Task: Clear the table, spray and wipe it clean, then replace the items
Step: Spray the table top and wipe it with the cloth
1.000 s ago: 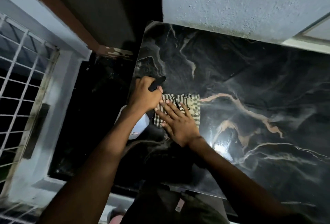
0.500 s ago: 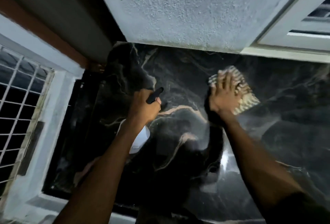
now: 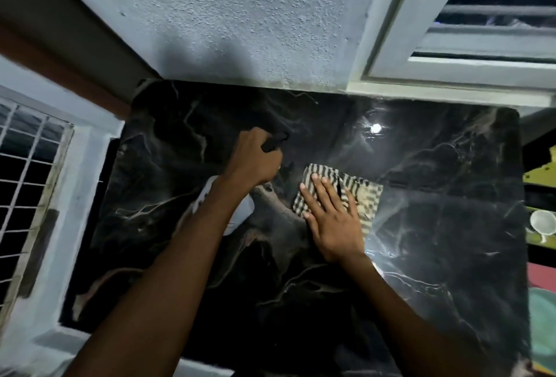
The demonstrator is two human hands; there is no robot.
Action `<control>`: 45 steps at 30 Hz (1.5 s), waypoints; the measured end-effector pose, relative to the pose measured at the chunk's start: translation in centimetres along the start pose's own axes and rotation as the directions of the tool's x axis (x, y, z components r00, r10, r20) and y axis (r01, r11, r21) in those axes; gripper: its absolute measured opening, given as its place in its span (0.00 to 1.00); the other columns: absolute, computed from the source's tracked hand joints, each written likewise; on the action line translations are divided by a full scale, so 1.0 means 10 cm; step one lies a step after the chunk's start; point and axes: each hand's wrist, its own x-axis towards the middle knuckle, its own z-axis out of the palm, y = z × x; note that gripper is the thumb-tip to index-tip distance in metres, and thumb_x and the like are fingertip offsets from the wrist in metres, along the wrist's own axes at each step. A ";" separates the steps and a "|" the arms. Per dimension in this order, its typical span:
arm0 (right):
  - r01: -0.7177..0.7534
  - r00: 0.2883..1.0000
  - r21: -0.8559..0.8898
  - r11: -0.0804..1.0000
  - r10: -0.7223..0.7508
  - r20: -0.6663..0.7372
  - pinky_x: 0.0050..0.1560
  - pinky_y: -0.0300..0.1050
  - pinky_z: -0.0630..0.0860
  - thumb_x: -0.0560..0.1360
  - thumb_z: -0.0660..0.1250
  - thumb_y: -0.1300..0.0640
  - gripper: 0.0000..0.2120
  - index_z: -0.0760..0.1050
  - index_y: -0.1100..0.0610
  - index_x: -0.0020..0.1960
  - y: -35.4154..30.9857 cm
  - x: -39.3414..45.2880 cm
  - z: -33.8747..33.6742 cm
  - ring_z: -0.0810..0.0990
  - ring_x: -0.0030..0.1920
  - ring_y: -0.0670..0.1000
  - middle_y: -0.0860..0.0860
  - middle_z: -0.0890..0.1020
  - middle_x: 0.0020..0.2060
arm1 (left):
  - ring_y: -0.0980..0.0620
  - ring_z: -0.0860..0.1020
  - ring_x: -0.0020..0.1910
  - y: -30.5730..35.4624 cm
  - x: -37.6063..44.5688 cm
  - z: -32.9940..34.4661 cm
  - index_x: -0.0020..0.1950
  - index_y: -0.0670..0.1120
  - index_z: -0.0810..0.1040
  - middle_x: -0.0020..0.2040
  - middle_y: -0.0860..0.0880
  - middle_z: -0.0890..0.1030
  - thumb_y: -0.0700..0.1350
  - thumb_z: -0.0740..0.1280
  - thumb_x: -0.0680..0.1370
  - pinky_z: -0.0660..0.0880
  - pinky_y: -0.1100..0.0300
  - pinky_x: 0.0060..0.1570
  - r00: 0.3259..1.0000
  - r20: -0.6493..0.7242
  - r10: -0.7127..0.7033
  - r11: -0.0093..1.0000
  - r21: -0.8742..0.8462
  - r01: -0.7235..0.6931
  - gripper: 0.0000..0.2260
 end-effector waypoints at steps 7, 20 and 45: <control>-0.142 0.990 -0.015 0.990 0.142 -0.001 0.80 0.56 0.49 0.84 0.50 0.42 0.30 0.47 0.41 0.83 0.63 -0.55 -0.11 0.48 0.83 0.46 0.43 0.48 0.84 | 0.41 0.79 0.28 0.48 -0.06 0.50 0.28 0.39 0.72 0.27 0.41 0.77 0.37 0.65 0.69 0.74 0.47 0.26 0.990 0.102 0.097 0.993 0.050 -0.103 0.10; -0.376 0.926 -0.043 0.926 0.373 -0.057 0.81 0.63 0.43 0.83 0.48 0.41 0.29 0.50 0.41 0.83 0.88 -0.94 -0.23 0.48 0.83 0.47 0.46 0.52 0.84 | 0.31 0.79 0.50 0.60 -0.31 0.70 0.33 0.44 0.70 0.43 0.36 0.77 0.39 0.66 0.75 0.73 0.51 0.44 0.984 0.117 0.137 0.988 0.052 -0.144 0.11; 0.033 0.998 0.015 0.999 -0.034 0.060 0.80 0.67 0.43 0.83 0.47 0.43 0.27 0.57 0.43 0.82 0.65 1.23 -0.50 0.51 0.83 0.51 0.48 0.56 0.83 | 0.42 0.84 0.34 0.32 -0.03 0.62 0.36 0.50 0.81 0.32 0.45 0.83 0.43 0.64 0.65 0.80 0.49 0.28 0.996 -0.050 0.072 0.985 -0.151 -0.079 0.07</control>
